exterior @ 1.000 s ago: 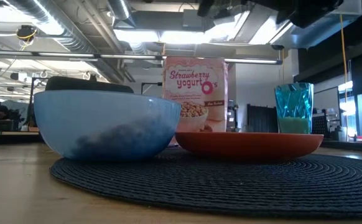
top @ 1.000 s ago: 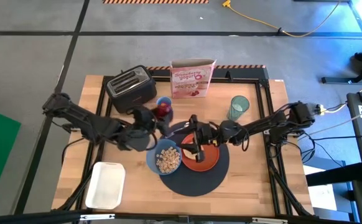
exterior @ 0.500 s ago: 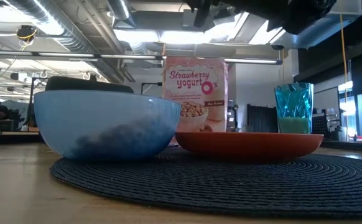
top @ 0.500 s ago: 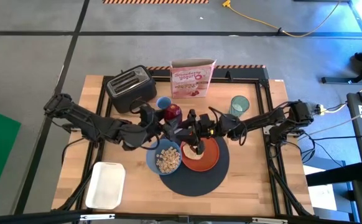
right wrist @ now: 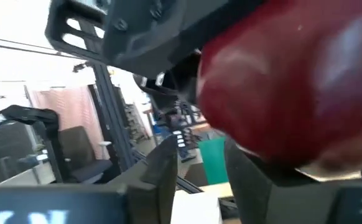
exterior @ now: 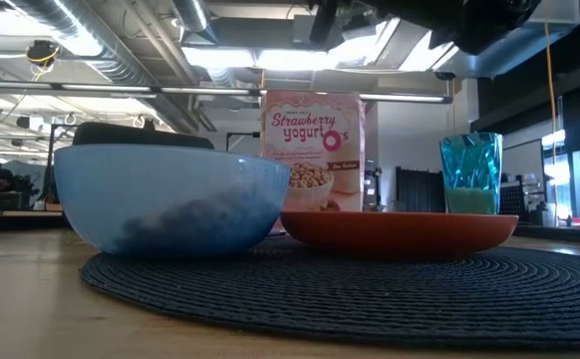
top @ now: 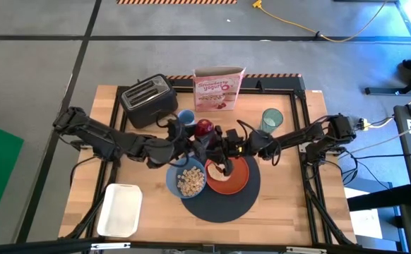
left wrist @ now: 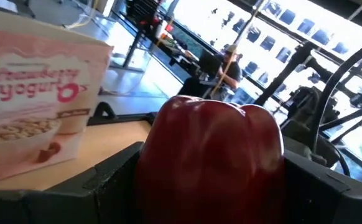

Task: Arrange a breakfast setting
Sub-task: Put the red apple from the white bin on the orange plate

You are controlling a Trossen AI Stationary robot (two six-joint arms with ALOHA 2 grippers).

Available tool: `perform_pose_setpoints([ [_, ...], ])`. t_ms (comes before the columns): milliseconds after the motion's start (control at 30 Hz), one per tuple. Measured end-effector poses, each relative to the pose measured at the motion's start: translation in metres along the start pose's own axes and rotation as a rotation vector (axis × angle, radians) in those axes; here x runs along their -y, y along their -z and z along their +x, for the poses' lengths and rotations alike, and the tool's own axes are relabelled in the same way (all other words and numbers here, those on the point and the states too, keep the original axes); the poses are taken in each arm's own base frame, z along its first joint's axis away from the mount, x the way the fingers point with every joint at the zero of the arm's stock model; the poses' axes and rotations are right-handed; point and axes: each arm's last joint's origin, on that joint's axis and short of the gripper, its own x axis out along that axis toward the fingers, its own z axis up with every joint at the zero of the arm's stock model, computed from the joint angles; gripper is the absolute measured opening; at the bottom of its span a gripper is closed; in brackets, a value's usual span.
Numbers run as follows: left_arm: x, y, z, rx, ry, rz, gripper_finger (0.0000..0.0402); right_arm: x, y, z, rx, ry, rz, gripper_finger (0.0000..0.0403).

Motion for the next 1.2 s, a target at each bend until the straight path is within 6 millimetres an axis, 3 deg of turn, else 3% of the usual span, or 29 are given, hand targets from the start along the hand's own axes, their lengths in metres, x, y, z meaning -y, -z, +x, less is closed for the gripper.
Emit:
perform_pose_setpoints([
  [200, -0.001, -0.005, 0.005, -0.011, 0.032, -0.005, 0.0304, 0.004, 0.006, -0.001, -0.046, 0.095, 0.008, 0.0103],
  [533, 0.003, -0.007, 0.000, -0.016, 0.076, 0.026, 0.0304, 0.016, 0.000, -0.001, -0.037, 0.080, -0.032, 0.0188],
  [667, 0.003, -0.007, -0.001, -0.017, 0.077, 0.031, 0.0304, 0.015, 0.000, -0.001, -0.029, 0.082, -0.057, 0.0202],
  [1200, 0.003, -0.006, -0.001, -0.019, 0.074, 0.087, 0.0304, 0.013, -0.001, -0.012, 0.068, 0.035, -0.113, 0.0090],
])
